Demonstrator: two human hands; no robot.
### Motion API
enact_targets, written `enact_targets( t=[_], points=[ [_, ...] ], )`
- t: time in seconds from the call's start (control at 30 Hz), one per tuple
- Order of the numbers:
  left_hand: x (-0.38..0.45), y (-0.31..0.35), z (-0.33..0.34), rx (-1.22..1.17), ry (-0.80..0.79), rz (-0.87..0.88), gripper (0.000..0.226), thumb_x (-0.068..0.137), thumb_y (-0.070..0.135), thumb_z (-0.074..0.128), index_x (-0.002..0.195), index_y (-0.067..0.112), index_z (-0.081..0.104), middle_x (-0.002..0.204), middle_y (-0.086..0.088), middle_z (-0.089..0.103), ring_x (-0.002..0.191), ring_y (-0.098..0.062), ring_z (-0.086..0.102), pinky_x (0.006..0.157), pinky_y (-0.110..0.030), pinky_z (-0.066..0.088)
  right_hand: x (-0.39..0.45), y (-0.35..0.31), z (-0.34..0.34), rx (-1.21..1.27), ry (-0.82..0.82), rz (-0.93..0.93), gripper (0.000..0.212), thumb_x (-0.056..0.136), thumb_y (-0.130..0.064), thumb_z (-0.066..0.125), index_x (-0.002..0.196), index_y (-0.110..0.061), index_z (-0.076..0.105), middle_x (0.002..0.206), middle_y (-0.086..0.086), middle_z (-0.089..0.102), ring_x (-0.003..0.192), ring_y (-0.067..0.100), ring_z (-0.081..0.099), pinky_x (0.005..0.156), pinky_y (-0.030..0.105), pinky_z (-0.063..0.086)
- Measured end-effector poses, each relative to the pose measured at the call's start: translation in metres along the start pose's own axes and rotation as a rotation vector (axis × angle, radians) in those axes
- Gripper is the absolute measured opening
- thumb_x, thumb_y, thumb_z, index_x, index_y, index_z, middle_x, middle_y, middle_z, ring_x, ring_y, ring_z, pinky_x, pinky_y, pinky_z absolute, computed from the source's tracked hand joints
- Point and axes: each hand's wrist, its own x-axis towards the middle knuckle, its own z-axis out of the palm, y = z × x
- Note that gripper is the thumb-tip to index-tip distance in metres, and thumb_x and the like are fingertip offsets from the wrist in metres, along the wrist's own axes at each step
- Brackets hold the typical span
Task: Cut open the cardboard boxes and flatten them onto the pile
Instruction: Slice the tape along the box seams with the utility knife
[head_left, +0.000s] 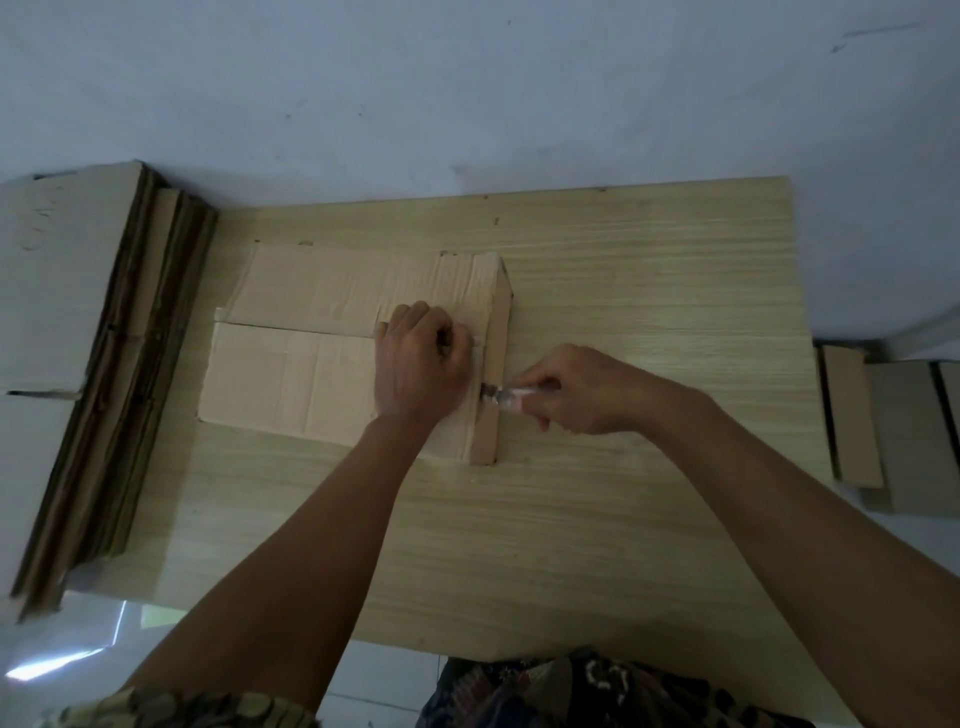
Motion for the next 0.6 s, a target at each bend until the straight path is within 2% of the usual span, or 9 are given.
enact_targets(
  t=[0.1,0.17,0.27,0.33,0.43,0.53,0.6],
  points=[
    [0.002,0.002,-0.004,-0.004,0.019,0.017,0.022,0.089,0.026,0.052,0.069,0.019,0.049,0.069,-0.001,0.05,0.07,-0.022,0.045,0.071,-0.04,0.037,0.002,0.002,0.017,0.14,0.067,-0.005,0.023,0.1,-0.036,0.06,0.109,-0.024,0.077,0.079,0.0,0.071,0.06,0.005,0.058,0.064,0.031,0.05],
    [-0.001,0.006,-0.009,-0.011,0.056,0.034,0.02,0.088,0.024,0.053,0.069,0.02,0.046,0.069,0.0,0.048,0.07,-0.02,0.043,0.07,-0.038,0.035,0.009,0.001,0.025,0.157,0.118,-0.013,0.023,0.1,-0.034,0.059,0.108,-0.02,0.076,0.08,0.0,0.072,0.058,0.003,0.058,0.063,0.032,0.052],
    [-0.008,0.006,-0.022,-0.015,0.117,0.074,0.023,0.084,0.022,0.058,0.065,0.019,0.045,0.065,0.0,0.047,0.067,-0.02,0.043,0.066,-0.036,0.032,0.004,0.001,0.026,0.222,0.195,-0.023,0.018,0.099,-0.029,0.061,0.106,-0.025,0.076,0.074,-0.002,0.071,0.048,-0.001,0.055,0.05,0.022,0.046],
    [-0.02,0.005,-0.031,-0.019,0.129,0.113,0.027,0.082,0.021,0.06,0.064,0.022,0.04,0.063,0.002,0.044,0.064,-0.019,0.041,0.063,-0.037,0.032,-0.004,0.011,0.026,0.272,0.328,-0.042,0.014,0.097,-0.028,0.063,0.104,-0.029,0.076,0.071,-0.001,0.071,0.047,0.003,0.057,0.05,0.028,0.049],
    [-0.038,0.001,-0.045,-0.053,0.14,0.17,0.033,0.081,0.021,0.061,0.064,0.025,0.034,0.061,0.006,0.038,0.062,-0.017,0.038,0.063,-0.039,0.032,-0.011,0.027,0.041,0.238,0.55,0.031,0.009,0.093,-0.036,0.063,0.098,-0.033,0.07,0.072,-0.005,0.07,0.06,0.015,0.067,0.06,0.039,0.057],
    [-0.045,0.0,-0.058,-0.079,0.154,0.226,0.033,0.079,0.017,0.062,0.063,0.025,0.034,0.062,0.009,0.034,0.063,-0.014,0.034,0.064,-0.036,0.028,-0.012,0.037,0.077,0.147,0.658,0.153,0.013,0.098,-0.038,0.056,0.101,-0.029,0.065,0.083,-0.006,0.067,0.08,0.021,0.066,0.066,0.034,0.049],
    [-0.047,0.0,-0.068,-0.086,0.158,0.244,0.031,0.076,0.014,0.06,0.061,0.023,0.035,0.063,0.009,0.033,0.063,-0.014,0.034,0.063,-0.036,0.028,-0.012,0.044,0.103,0.145,0.704,0.21,0.02,0.101,-0.034,0.05,0.115,-0.028,0.064,0.1,0.001,0.065,0.094,0.025,0.063,0.073,0.033,0.044]
  ],
)
